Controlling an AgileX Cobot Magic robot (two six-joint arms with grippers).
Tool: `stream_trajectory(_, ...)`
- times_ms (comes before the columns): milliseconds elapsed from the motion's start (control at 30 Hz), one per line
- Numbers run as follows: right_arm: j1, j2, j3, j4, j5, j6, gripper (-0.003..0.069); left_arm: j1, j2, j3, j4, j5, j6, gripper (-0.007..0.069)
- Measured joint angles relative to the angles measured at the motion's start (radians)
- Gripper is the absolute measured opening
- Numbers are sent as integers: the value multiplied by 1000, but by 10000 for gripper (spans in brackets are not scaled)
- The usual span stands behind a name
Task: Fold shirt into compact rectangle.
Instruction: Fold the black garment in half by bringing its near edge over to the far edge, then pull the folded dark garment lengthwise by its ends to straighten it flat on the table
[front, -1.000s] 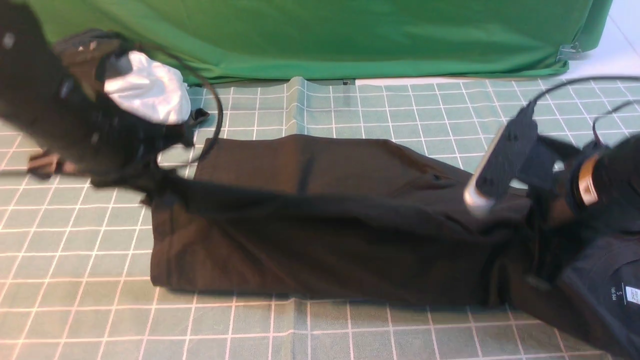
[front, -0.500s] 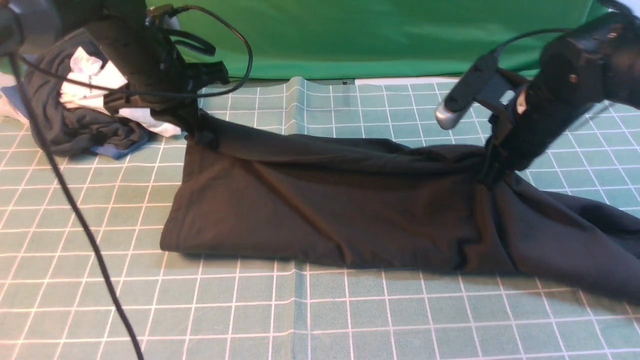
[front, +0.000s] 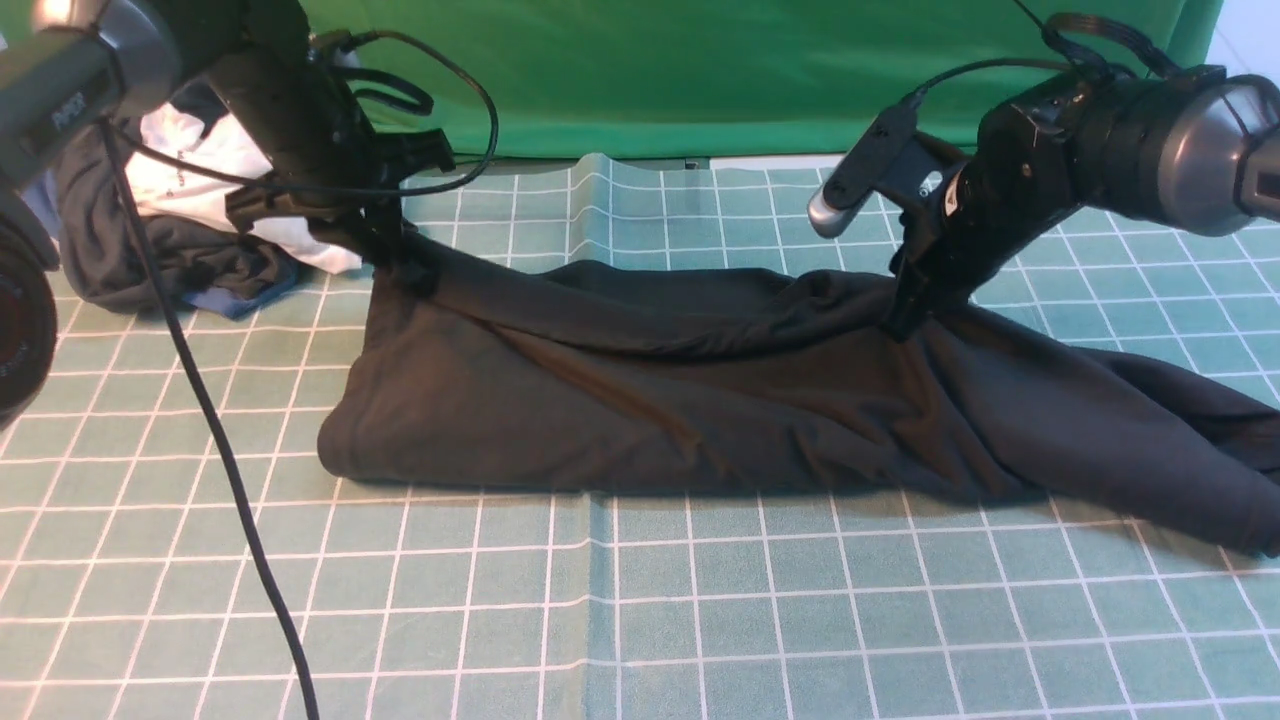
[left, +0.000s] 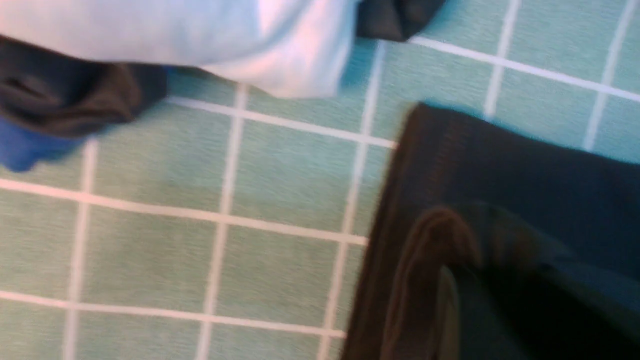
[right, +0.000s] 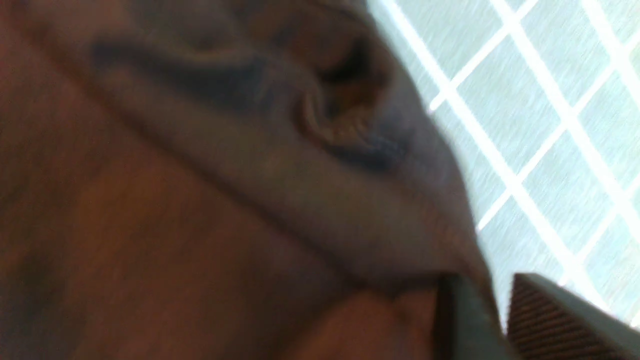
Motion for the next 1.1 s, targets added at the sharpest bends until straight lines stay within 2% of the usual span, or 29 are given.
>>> stream_trajectory(33, 0, 0, 0, 0, 0, 0, 212, 0, 0, 0, 4, -1, -3, 137)
stream_trajectory(67, 0, 0, 0, 0, -14, 7, 273, 0, 2, -7, 34, -1, -27, 179)
stream_trajectory(167, 0, -13, -10, -1, 1, 43, 367, 1, 3, -51, 125, 23, -63, 294)
stream_trajectory(300, 0, -65, -31, -4, 59, 128, 374, 2, 6, -131, 139, 77, -72, 344)
stream_trajectory(400, 0, -146, -43, -6, 145, 172, 277, -4, -14, -175, -30, 84, 21, 293)
stream_trajectory(467, -4, -190, -45, -7, 206, 181, 138, -39, -29, -181, -120, 83, 80, 204)
stream_trajectory(500, -5, -194, -46, -7, 211, 183, 127, -44, -32, -181, -125, 83, 86, 192)
stream_trajectory(533, -7, -209, -46, -6, 225, 186, 97, -74, -35, -181, -144, 84, 96, 148)
stream_trajectory(567, -17, -232, -47, -5, 258, 186, 50, -123, -36, -181, -157, 84, 118, 70)
stream_trajectory(600, -28, -251, -47, -4, 282, 186, 31, -167, -33, -177, -162, 84, 141, 39)
stream_trajectory(700, -62, -273, -47, 0, 319, 188, 19, -275, -18, -156, -156, 85, 177, 9)
stream_trajectory(867, -109, -290, -47, 18, 372, 188, 18, -415, 75, -136, -93, 95, 190, 2)
stream_trajectory(967, -112, -292, -47, 23, 385, 188, 16, -438, 112, -132, -78, 96, 190, 2)
stream_trajectory(1100, -116, -298, -47, 89, 392, 181, 15, -448, 154, -132, -55, 96, 190, 2)
